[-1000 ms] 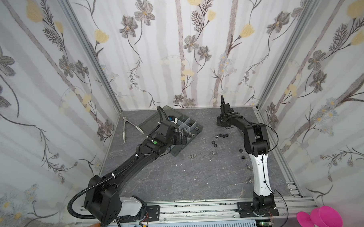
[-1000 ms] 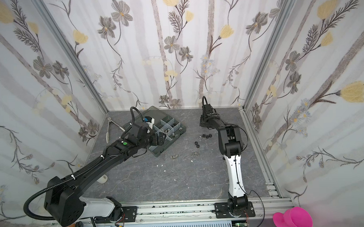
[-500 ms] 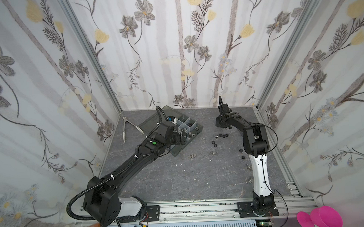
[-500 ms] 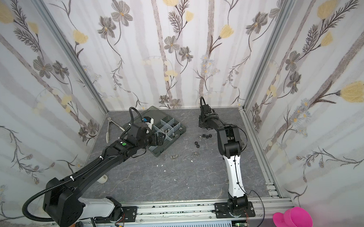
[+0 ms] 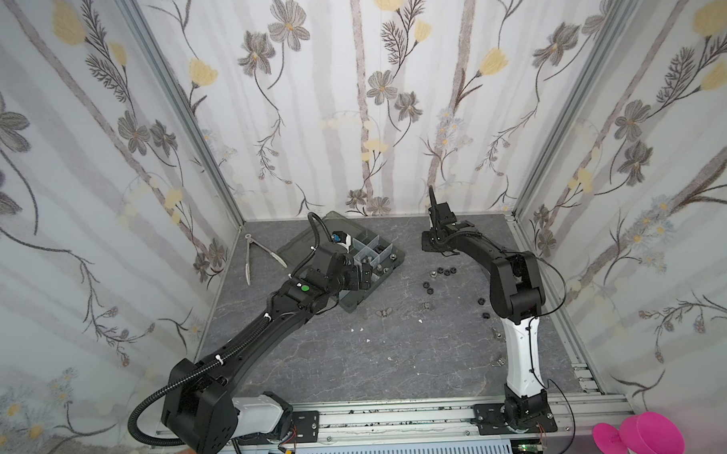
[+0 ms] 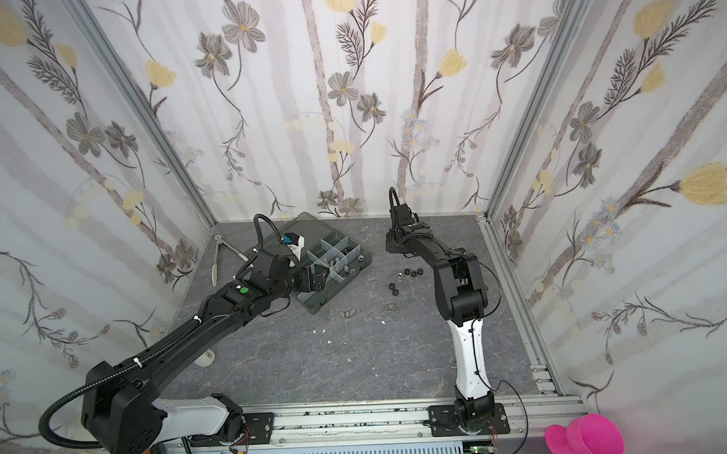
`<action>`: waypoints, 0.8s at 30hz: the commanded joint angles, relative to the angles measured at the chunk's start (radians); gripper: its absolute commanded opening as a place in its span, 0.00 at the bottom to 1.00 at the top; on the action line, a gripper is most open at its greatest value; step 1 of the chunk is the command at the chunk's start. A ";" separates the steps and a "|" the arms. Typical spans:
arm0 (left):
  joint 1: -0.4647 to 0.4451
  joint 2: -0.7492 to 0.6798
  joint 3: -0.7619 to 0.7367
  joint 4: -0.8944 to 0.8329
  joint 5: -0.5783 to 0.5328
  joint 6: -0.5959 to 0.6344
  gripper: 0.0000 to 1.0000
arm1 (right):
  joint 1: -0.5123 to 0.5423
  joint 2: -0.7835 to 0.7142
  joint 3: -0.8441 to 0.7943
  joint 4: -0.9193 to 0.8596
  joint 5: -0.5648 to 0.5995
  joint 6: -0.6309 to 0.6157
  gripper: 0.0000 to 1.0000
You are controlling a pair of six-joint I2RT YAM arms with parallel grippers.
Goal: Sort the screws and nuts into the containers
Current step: 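Carry the silver hex nut over the organizer with the right gripper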
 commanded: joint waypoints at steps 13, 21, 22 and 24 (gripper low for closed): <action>0.001 -0.011 -0.012 0.032 -0.018 -0.005 1.00 | 0.157 -0.038 -0.003 0.040 -0.103 0.032 0.10; 0.001 -0.008 -0.012 0.032 -0.019 -0.005 1.00 | 0.192 -0.028 -0.003 0.050 -0.126 0.040 0.13; 0.002 -0.008 -0.012 0.032 -0.019 -0.005 1.00 | 0.194 -0.025 -0.003 0.052 -0.128 0.041 0.14; 0.002 -0.006 -0.012 0.032 -0.019 -0.005 1.00 | 0.195 -0.019 -0.004 0.055 -0.135 0.045 0.15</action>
